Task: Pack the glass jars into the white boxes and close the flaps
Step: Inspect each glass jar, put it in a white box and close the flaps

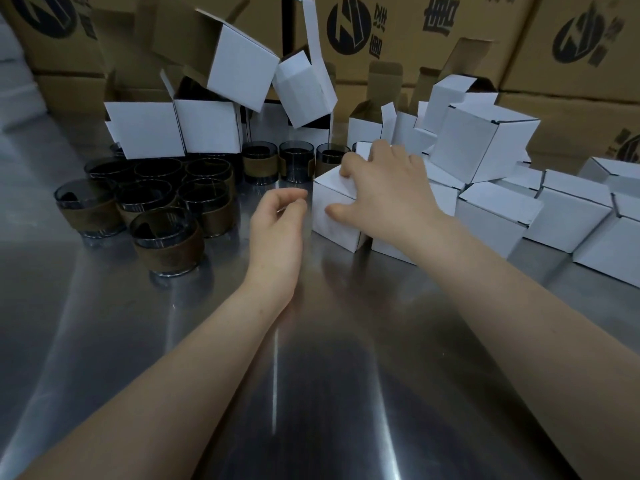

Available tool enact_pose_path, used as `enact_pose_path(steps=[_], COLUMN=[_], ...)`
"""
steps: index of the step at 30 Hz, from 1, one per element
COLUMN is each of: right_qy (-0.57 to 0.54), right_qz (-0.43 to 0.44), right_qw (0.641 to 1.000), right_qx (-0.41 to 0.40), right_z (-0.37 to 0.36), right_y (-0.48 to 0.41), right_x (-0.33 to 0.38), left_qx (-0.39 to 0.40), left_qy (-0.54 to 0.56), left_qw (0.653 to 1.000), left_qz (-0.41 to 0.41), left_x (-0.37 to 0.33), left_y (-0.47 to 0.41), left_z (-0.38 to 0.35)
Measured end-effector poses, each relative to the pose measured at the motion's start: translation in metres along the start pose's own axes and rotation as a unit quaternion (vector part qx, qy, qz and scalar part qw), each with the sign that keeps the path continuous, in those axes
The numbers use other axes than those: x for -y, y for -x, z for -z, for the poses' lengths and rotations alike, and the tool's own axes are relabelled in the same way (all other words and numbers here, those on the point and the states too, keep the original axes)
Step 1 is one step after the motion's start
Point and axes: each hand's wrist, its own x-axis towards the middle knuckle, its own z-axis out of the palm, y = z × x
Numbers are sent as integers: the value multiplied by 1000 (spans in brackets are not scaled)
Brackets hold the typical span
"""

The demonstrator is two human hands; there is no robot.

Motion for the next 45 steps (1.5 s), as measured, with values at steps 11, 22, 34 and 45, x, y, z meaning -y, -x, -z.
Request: enact_pose_path(steps=[11, 22, 34, 45], right_qy=[29, 66, 32, -318], right_qz=[-89, -144, -56, -38], right_qw=[996, 987, 991, 947], right_qx=[13, 23, -117, 13], right_z=[-4, -8, -8, -38], right_y=[-4, -8, -6, -42], right_x=[-12, -12, -5, 42], left_qx=[8, 15, -4, -83], left_qy=[-55, -79, -79, -74], left_qw=[998, 996, 996, 991], left_qz=[-25, -26, -47, -68], left_x=[6, 5, 8, 4], left_y=[-1, 0, -2, 0], left_z=[1, 1, 0, 2])
